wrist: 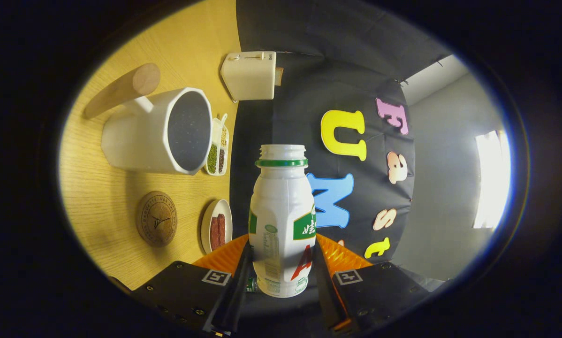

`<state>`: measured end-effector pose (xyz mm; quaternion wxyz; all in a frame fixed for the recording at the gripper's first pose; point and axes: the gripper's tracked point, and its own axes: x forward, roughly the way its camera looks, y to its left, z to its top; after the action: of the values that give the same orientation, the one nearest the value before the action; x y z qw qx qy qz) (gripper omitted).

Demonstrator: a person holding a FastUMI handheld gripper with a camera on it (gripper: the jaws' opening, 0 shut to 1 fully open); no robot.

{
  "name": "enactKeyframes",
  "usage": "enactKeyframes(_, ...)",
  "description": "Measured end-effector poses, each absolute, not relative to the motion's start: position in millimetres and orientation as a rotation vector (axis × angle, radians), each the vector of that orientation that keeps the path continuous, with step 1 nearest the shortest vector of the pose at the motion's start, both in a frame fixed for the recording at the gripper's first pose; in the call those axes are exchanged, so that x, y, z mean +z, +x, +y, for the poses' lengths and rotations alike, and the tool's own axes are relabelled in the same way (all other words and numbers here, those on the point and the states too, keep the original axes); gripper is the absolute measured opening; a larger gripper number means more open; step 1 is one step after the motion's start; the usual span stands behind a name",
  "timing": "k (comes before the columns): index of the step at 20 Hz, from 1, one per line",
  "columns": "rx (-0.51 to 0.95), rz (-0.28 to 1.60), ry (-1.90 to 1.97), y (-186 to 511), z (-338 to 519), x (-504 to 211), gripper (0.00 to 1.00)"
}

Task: Take the bottle from table, then pour the juice into the cup, finally place the bottle on the coaster

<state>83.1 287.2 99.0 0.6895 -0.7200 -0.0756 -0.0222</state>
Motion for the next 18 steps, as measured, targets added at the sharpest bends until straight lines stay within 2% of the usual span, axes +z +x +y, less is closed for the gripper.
enactKeyframes(18, -0.071, -0.211, -1.692, 82.4, 296.5, 117.6, 0.66)
